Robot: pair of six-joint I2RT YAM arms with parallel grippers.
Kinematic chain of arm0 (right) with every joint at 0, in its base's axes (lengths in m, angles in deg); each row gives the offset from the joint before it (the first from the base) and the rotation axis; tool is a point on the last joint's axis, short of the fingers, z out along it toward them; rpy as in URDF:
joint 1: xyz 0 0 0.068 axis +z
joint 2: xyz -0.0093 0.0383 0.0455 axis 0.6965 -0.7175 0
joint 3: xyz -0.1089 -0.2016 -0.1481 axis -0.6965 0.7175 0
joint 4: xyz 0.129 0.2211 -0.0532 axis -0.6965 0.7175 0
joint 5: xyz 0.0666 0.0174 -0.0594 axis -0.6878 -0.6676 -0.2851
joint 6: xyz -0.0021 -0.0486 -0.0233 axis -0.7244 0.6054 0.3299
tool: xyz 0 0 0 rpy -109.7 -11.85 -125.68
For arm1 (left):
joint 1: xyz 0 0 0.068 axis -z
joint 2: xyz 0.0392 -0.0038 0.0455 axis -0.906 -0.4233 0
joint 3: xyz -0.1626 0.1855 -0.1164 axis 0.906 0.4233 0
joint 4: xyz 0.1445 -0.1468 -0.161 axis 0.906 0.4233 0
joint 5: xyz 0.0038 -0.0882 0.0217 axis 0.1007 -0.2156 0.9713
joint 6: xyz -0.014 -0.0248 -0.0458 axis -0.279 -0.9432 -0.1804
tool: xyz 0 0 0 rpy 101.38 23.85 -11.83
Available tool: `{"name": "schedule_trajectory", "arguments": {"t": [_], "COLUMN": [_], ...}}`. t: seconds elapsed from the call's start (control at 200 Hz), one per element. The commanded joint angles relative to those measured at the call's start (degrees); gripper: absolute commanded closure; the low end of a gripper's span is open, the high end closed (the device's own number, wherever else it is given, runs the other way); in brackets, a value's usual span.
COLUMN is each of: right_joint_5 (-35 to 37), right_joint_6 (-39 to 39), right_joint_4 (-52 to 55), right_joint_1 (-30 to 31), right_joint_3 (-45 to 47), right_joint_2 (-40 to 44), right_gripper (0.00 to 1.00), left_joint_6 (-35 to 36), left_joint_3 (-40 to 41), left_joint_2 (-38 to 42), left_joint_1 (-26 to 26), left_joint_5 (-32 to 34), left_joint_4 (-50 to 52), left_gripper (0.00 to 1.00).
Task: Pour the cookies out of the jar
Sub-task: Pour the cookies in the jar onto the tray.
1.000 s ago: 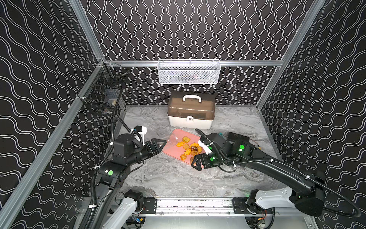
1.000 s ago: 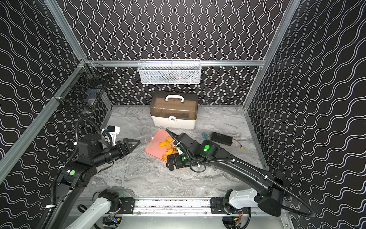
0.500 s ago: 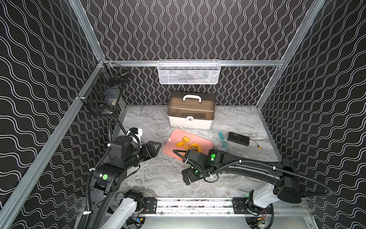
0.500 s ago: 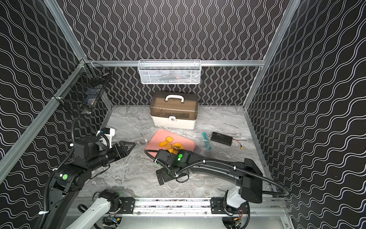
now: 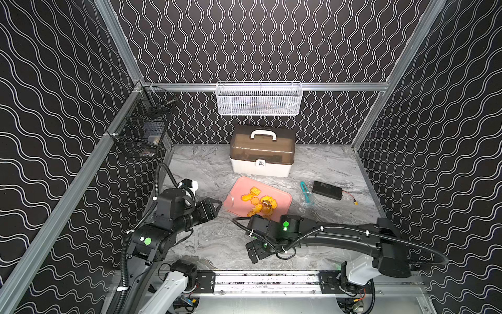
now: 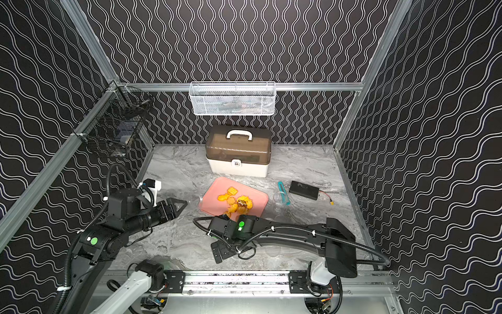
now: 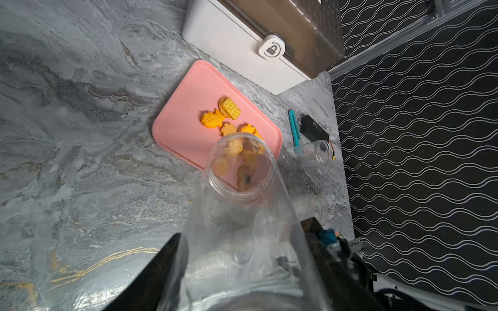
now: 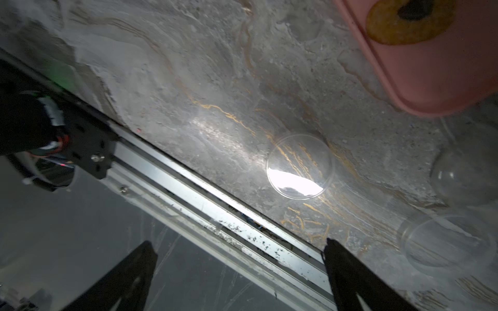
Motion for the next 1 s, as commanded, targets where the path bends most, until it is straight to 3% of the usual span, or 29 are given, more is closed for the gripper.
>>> {"name": "schedule_trajectory", "arguments": {"t": [0.0, 0.225, 0.39, 0.741, 0.991], "right_joint_5": [-2.92, -17.44, -25.94, -38.27, -46.55], "right_joint_6": [0.5, 0.04, 0.15, -2.75, -8.82], "right_joint_4": [-5.61, -15.8, -15.69, -18.93, -28.7], "right_joint_1": [-2.95, -17.24, -25.66, -37.99, -42.2], "right_joint_3": [0.6, 3.57, 0.64, 0.12, 3.09], "right_joint_2": [4.57, 16.51, 20.22, 26.5, 28.32], "right_gripper": [0.0, 0.0, 0.0, 0.0, 0.0], "left_joint_6": [0.69, -1.94, -4.86, -13.5, -25.79], "left_joint_3": [0.66, 1.28, -1.32, -3.77, 0.82], "left_joint_2": [0.08, -0.06, -1.4, -4.9, -6.21], "left_joint_1": [-0.01, -0.01, -0.01, 2.0, 3.23], "left_joint_5": [-1.99, -9.81, -15.99, -26.89, -33.74], "left_joint_4": [0.13, -4.22, -9.03, -22.89, -40.97], "left_gripper": [0.32, 0.32, 0.32, 0.32, 0.32]}}
